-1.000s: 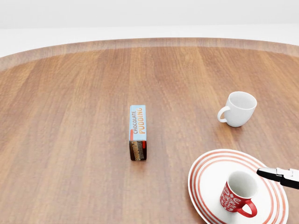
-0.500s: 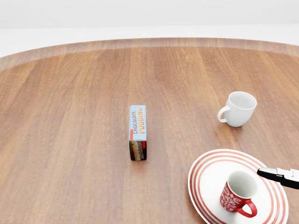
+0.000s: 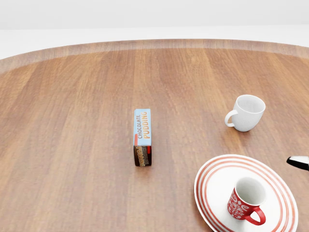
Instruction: Pick up the red mug and put it on the plate
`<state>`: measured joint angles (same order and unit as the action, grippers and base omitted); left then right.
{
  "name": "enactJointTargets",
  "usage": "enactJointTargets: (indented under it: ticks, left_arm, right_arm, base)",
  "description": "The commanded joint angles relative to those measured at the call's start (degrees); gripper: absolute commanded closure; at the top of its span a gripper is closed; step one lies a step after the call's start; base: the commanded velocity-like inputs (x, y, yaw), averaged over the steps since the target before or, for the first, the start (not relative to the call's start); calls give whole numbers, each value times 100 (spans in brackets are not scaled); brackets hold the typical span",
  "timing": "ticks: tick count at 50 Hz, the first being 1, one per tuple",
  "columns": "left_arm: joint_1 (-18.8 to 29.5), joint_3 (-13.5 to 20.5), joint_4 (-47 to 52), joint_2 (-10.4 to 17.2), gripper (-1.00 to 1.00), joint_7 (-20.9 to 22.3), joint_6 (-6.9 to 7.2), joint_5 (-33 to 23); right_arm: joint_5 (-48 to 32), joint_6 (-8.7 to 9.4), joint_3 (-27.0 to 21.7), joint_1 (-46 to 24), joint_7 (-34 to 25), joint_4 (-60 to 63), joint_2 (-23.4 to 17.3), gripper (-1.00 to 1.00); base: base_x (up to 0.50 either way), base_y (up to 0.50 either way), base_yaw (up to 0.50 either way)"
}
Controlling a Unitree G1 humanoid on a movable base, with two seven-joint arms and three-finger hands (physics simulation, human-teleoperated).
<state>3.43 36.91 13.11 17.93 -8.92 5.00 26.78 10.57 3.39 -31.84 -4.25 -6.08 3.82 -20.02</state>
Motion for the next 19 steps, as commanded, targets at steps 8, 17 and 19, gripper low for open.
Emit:
enactJointTargets:
  ticks: [8, 17, 19]
  left_arm:
    - [9, -4, 6, 2, -100, -11, 0, -4]
    - [6, 2, -11, 6, -100, 0, 0, -1]
    - [4, 3, -11, 6, -100, 3, 0, 1]
  right_arm:
    - [139, 161, -490, 49, -197, 1705, 101, -100]
    - [128, 161, -474, 60, -221, 1641, 124, -100]
    - [134, 161, -478, 64, -214, 1651, 124, -100]
  base:
    - [0, 0, 0]
    - [0, 0, 0]
    - [0, 0, 0]
